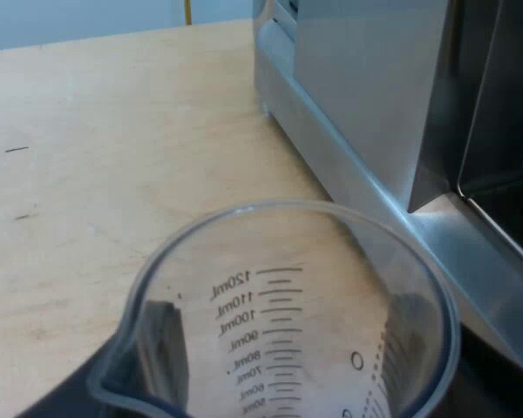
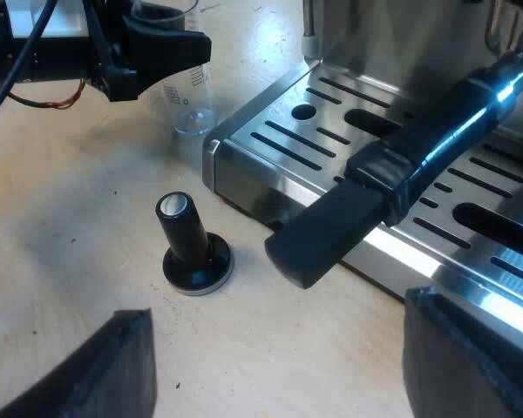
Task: Pour the beans into the coffee machine
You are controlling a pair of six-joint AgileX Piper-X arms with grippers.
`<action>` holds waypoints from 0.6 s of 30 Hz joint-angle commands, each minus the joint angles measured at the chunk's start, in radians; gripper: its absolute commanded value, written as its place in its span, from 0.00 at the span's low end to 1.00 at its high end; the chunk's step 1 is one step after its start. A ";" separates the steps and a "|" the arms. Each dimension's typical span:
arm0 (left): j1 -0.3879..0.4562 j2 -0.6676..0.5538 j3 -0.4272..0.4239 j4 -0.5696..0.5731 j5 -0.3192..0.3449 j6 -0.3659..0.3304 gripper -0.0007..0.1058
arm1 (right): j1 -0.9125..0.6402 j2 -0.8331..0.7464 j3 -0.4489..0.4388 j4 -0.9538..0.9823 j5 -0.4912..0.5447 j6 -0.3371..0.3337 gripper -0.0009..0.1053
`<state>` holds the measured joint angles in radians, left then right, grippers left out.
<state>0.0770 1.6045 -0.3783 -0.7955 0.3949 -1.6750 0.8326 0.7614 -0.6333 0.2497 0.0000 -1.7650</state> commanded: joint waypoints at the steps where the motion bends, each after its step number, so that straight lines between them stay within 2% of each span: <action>1: 0.001 0.004 -0.003 0.011 -0.001 -0.011 0.11 | 0.002 -0.006 -0.002 -0.014 0.000 -0.002 0.59; 11: 0.001 0.004 -0.003 0.013 -0.001 -0.011 0.13 | 0.002 -0.006 -0.002 -0.014 0.000 -0.002 0.59; 13: 0.001 0.004 -0.003 0.013 -0.001 -0.011 0.21 | 0.002 -0.006 -0.002 -0.014 0.000 -0.002 0.59; 15: 0.001 0.004 -0.003 0.013 0.002 -0.011 0.43 | 0.002 -0.006 -0.002 -0.014 0.000 -0.002 0.59; 17: 0.001 0.004 -0.003 0.013 0.006 -0.011 0.51 | 0.002 -0.006 -0.002 -0.014 0.000 -0.002 0.59; 18: 0.001 0.004 -0.003 0.013 0.007 -0.011 0.71 | 0.002 -0.006 -0.002 -0.014 0.000 -0.002 0.59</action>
<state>0.0770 1.6045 -0.3783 -0.7928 0.3972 -1.6750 0.8326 0.7614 -0.6333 0.2497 0.0000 -1.7650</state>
